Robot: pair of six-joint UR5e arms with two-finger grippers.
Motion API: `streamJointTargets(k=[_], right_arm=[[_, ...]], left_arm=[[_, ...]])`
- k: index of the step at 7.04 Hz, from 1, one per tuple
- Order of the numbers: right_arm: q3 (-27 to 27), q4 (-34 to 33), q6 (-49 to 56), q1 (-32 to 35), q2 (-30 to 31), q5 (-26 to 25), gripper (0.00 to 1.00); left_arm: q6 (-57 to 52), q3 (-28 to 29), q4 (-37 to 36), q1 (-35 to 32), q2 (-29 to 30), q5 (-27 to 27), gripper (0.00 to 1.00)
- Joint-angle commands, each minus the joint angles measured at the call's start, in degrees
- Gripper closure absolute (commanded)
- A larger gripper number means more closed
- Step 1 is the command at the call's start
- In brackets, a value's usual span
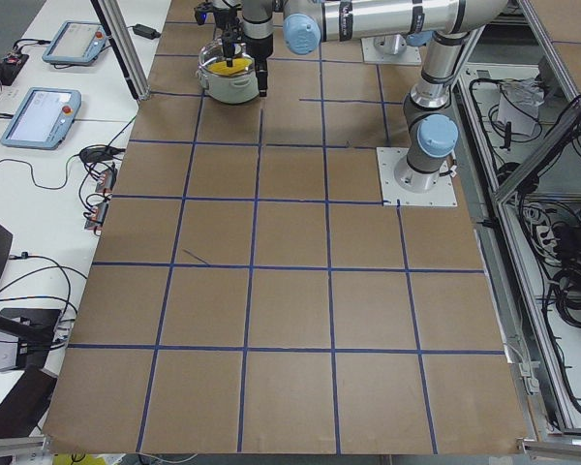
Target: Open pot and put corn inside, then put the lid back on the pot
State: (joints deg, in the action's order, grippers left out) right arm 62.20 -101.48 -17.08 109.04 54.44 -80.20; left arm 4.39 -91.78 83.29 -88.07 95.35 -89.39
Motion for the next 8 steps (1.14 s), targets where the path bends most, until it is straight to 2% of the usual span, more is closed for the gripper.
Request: streamJointTargets(k=[1,3,8], right_arm=[[-0.2,0.1,0.6,-0.4,-0.1,-0.8,0.12],[0.4,0.1,0.8,-0.7,-0.4,-1.0,0.12],[0.4,0.1,5.6,-0.9,-0.6,-5.7,0.12]], left_arm=[[0.0,0.0,-0.1,0.0,0.0,0.0,0.0],[0.0,0.0,-0.1,0.0,0.0,0.0,0.0],[0.0,0.1,-0.1,0.0,0.0,0.0,0.0]])
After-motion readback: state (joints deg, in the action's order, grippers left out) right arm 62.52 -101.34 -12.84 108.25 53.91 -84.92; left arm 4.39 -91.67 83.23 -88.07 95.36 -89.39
